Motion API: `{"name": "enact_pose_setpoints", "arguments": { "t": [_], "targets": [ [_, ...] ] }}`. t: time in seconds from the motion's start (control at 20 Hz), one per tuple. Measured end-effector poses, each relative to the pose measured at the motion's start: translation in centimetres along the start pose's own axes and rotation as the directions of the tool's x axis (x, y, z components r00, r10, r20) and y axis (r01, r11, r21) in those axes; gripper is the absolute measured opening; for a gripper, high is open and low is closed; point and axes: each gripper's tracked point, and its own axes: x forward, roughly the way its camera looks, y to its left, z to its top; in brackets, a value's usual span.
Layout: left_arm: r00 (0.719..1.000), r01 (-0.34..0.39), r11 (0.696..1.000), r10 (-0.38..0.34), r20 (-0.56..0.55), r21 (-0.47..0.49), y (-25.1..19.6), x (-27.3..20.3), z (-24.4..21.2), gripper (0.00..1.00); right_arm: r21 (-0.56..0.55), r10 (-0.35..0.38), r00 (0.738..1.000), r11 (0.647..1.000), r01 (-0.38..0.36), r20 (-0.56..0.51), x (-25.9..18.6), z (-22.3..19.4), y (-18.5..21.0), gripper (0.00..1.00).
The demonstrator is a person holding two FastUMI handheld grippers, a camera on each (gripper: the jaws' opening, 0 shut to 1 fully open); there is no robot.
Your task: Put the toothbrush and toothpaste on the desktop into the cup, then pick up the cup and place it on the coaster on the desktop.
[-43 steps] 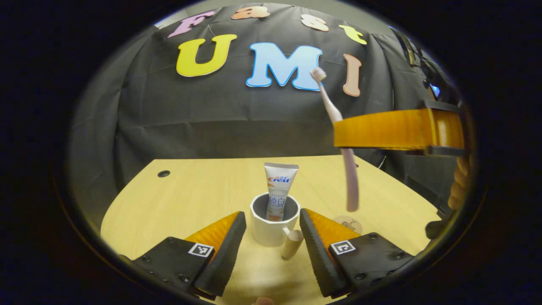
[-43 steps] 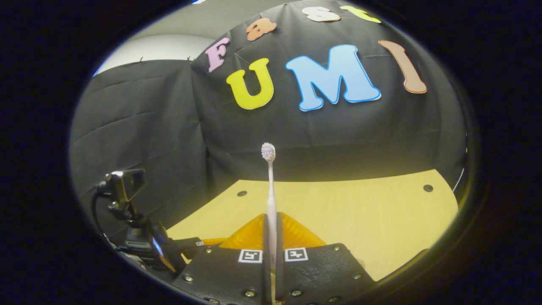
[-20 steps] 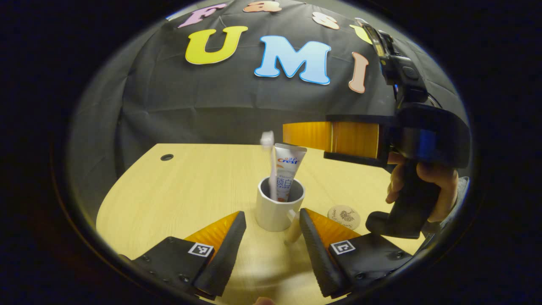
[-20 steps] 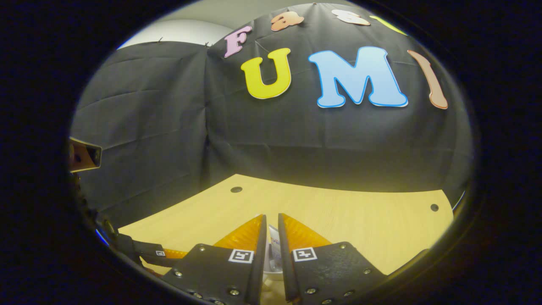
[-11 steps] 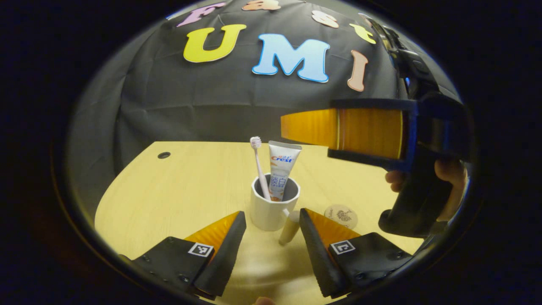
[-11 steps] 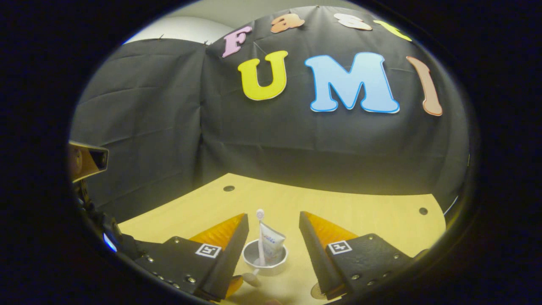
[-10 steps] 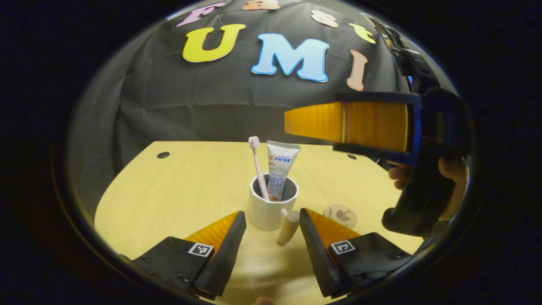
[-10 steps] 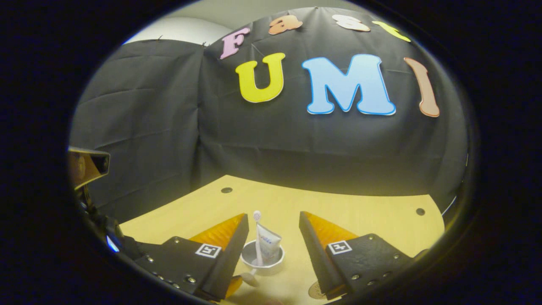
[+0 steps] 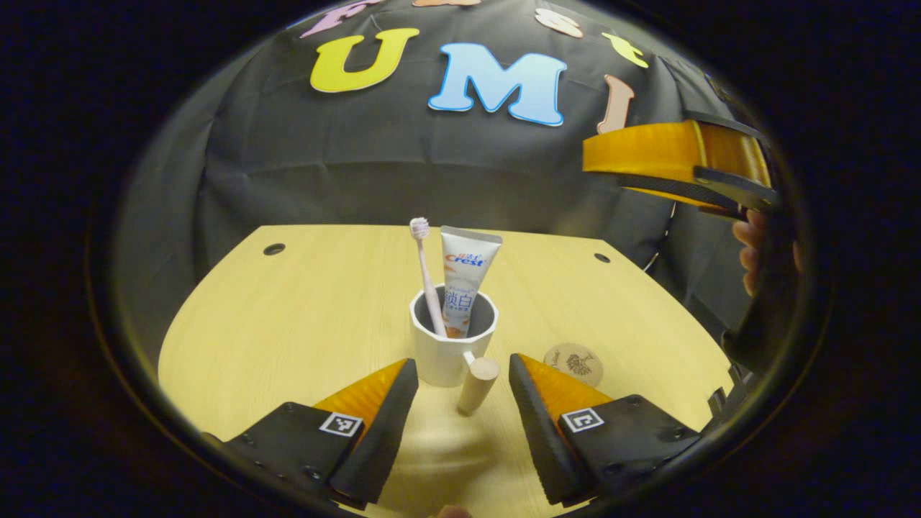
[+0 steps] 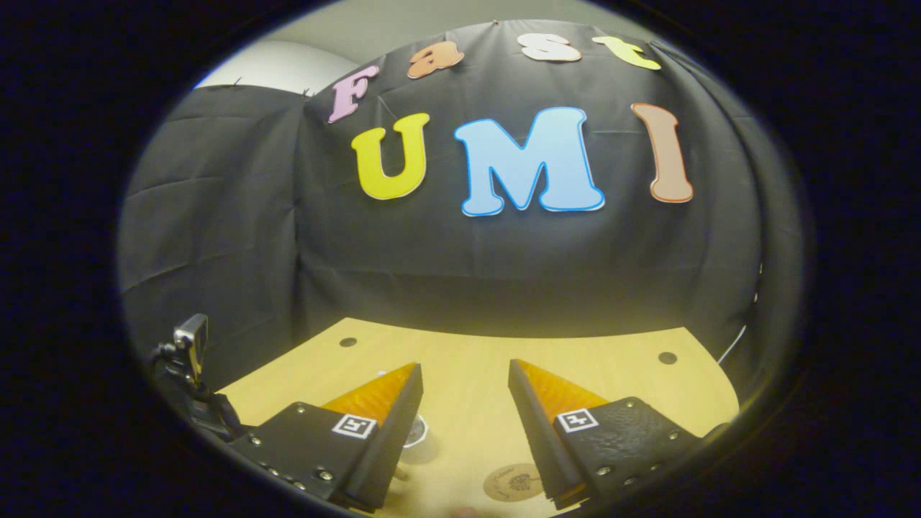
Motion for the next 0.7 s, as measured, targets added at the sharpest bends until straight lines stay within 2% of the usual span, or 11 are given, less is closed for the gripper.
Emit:
{"name": "enact_pose_setpoints", "arguments": {
  "t": [0.4, 0.7],
  "targets": [
    [0.988, -0.040, 0.999, 0.041, -0.149, 0.009, -0.5, 2.0, -1.1, 0.86, 0.022, -0.118, 0.993, 0.993, 0.118, -0.015, -3.7, -0.4, -5.3, 0.76],
    [0.948, -0.085, 0.994, 0.060, -0.311, -0.066, -0.5, 3.9, -2.9, 0.86, 0.060, -0.185, 0.981, 0.980, 0.189, -0.060, -7.1, -1.6, -8.7, 0.76]
  ]
}}
